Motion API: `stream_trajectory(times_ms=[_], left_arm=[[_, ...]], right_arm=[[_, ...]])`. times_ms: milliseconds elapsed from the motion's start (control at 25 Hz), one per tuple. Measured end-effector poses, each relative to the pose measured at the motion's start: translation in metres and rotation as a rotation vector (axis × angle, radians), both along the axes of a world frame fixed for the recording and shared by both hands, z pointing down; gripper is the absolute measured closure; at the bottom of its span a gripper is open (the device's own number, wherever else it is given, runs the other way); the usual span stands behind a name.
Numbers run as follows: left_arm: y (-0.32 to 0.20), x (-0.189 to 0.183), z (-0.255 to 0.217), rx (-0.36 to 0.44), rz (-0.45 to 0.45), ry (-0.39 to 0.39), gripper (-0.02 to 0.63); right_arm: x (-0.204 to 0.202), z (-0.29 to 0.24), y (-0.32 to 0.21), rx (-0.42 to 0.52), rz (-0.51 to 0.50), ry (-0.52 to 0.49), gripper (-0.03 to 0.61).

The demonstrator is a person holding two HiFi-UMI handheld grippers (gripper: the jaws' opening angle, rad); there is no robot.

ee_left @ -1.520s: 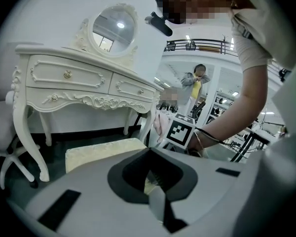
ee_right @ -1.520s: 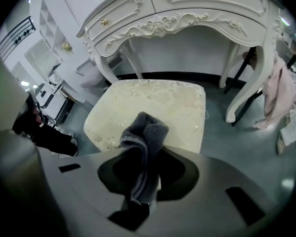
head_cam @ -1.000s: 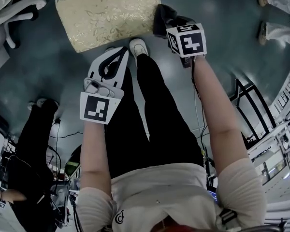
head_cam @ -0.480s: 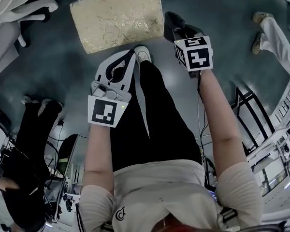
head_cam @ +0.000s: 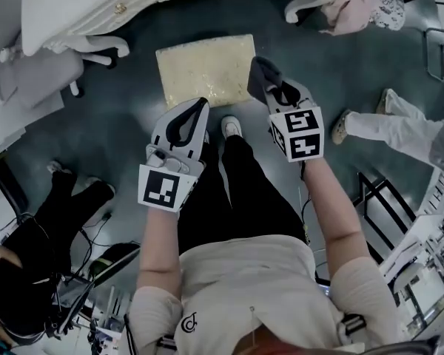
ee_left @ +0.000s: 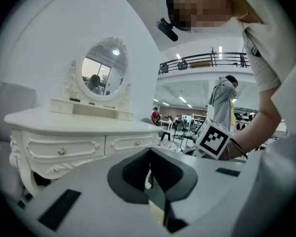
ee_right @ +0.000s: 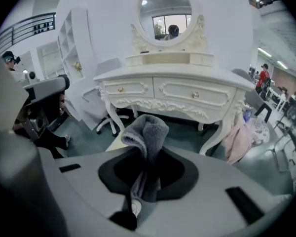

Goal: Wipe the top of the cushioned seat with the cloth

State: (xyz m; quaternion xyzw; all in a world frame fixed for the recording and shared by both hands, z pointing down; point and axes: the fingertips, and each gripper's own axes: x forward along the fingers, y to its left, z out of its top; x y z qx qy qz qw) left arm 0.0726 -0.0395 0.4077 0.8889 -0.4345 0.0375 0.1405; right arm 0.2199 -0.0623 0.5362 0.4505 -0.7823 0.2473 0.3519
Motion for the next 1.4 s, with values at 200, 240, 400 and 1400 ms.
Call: stream_trajectory(times_ms=[200, 240, 400, 1400], left_arm=[[-0.009, -0.023, -0.071, 0.078, -0.026, -0.021, 0.601], [-0.011, -0.029, -0.080, 0.085, -0.035, -0.041, 0.601], [-0.007, -0.051, -0.126, 0.123, -0.076, -0.083, 0.601], [-0.015, -0.135, -0.338, 0.346, -0.191, -0.178, 0.601]], right_arm=[[-0.016, -0.090, -0.015, 0.129, 0.008, -0.038, 0.502], [-0.020, -0.107, -0.020, 0.161, 0.003, -0.038, 0.502], [-0.034, -0.172, -0.022, 0.245, -0.008, -0.051, 0.502], [-0.116, -0.433, -0.023, 0.763, -0.119, -0.267, 0.505]])
